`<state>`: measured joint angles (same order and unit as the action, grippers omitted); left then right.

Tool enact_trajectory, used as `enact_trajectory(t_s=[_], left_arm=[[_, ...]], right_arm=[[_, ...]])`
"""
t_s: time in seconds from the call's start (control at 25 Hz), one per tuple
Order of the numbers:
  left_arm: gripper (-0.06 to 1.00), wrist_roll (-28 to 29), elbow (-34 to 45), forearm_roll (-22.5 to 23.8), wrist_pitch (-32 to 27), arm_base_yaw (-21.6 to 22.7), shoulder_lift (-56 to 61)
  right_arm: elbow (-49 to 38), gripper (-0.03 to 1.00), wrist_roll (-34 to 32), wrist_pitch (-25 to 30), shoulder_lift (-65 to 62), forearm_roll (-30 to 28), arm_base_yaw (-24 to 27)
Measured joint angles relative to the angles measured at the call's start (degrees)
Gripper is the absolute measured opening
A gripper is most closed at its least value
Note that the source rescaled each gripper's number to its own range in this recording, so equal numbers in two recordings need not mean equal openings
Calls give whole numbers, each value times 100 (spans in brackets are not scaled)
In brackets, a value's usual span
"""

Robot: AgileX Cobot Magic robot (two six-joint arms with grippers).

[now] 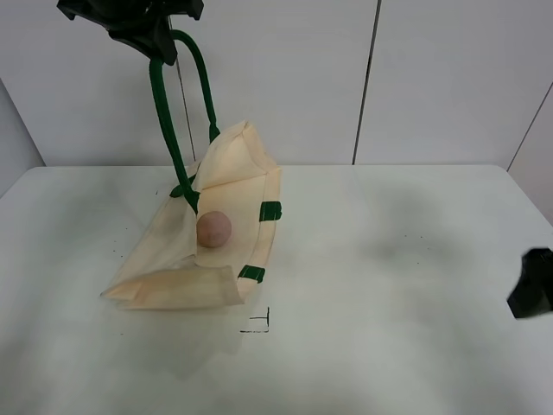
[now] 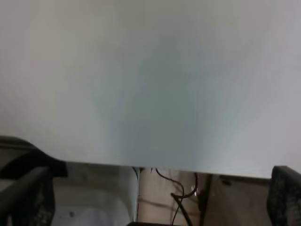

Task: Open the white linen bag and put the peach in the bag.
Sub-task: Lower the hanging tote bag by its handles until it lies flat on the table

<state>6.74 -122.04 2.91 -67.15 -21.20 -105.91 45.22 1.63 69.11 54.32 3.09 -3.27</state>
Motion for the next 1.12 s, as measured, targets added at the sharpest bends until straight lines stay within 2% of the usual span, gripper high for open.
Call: enact_trajectory(t_s=[0.28, 0.48, 0.8, 1.12], left_arm=[[0, 0, 0, 0, 0, 0, 0], [0, 5, 0, 0, 0, 0, 0], [0, 5, 0, 0, 0, 0, 0], [0, 5, 0, 0, 0, 0, 0]], right_arm=[[-1347, 100, 39, -902, -2802, 7, 0], [-1635, 100, 97, -1008, -4130, 2, 0], [-1640, 100, 115, -1008, -4542, 2, 8], [-1642, 100, 131, -1014, -5035, 48, 333]])
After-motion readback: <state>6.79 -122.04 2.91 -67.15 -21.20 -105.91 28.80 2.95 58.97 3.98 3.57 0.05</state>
